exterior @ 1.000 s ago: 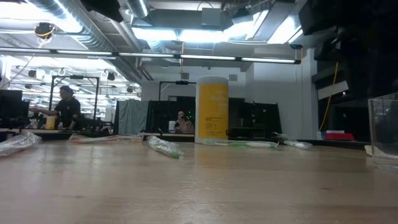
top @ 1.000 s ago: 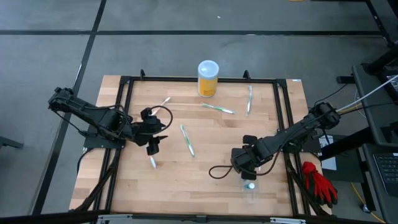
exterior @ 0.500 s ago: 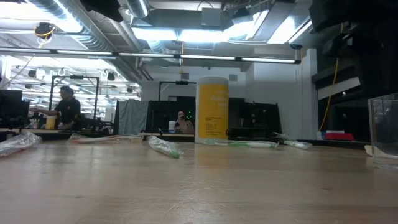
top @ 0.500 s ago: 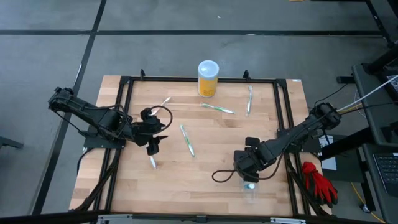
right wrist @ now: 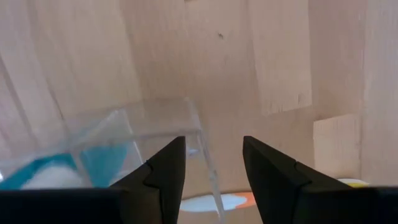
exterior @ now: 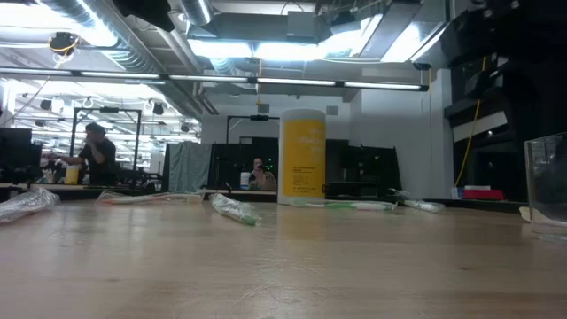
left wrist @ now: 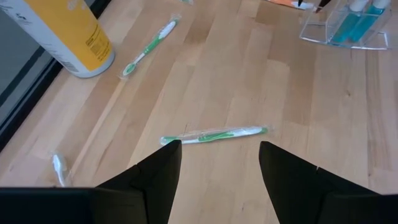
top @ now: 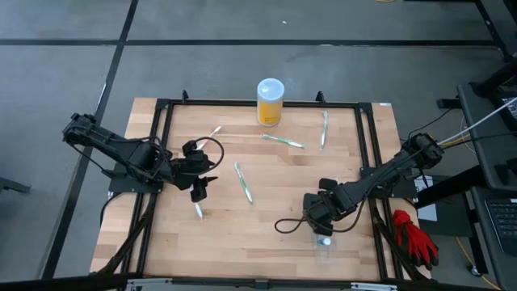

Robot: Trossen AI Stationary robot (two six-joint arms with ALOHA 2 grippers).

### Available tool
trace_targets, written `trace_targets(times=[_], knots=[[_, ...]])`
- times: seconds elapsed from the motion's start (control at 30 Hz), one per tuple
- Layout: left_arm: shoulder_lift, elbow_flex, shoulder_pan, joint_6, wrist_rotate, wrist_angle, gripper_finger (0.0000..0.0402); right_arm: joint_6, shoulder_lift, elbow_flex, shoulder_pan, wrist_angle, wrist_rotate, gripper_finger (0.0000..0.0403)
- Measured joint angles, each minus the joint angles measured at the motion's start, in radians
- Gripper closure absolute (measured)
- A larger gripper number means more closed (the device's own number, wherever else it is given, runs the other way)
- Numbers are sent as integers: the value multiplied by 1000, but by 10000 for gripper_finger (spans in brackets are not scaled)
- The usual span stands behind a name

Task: Pick & Place toothbrushing station
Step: Adjust the transparent organizer on the table

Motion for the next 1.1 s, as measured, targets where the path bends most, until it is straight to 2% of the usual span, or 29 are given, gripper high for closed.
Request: trace_targets(times=[0.7, 1.1], knots=[[0, 0, 0, 8, 0, 0, 188, 228, 0, -2, -53, 23, 78, 242], [0, 0, 0, 17, 2, -3, 188, 402, 0, -2, -64, 22, 78, 298]])
